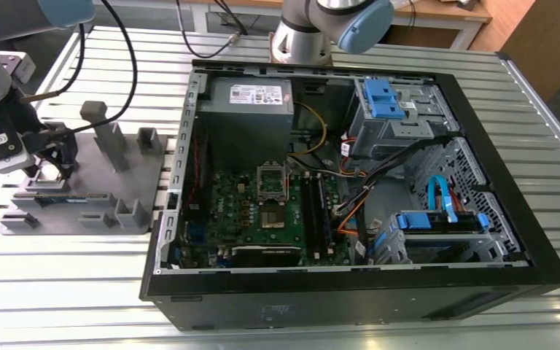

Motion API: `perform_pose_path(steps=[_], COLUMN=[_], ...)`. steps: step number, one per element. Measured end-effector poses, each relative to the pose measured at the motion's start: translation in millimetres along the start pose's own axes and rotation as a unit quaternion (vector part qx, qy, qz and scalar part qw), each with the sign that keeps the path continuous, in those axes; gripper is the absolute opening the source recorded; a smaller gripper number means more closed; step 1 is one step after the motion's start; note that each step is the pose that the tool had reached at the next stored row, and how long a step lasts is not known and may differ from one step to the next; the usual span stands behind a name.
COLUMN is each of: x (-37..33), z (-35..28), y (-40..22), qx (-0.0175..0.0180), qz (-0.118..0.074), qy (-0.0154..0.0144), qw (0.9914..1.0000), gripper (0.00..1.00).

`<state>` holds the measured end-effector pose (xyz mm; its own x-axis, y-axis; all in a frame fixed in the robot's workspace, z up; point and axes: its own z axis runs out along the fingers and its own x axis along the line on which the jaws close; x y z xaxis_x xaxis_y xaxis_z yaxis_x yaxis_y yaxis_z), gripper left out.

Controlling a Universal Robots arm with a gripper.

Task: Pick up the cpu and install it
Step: 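Pick up the cpu and move it towards the insertion slot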

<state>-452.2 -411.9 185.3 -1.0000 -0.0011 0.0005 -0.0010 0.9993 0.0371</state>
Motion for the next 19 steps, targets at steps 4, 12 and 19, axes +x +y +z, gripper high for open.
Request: perform_pose_path(steps=[4,12,19], x=[0.0,0.0,0.0], z=[0.2,0.1,0.2], y=[0.2,1.5,1.5], qx=[-0.0003,-0.0005,-0.0005], qz=[0.000,0.000,-0.005], qy=[-0.0001,0.0000,0.0002], qw=[1.00000,1.00000,0.99999], gripper=[0.60,0.60,0.60])
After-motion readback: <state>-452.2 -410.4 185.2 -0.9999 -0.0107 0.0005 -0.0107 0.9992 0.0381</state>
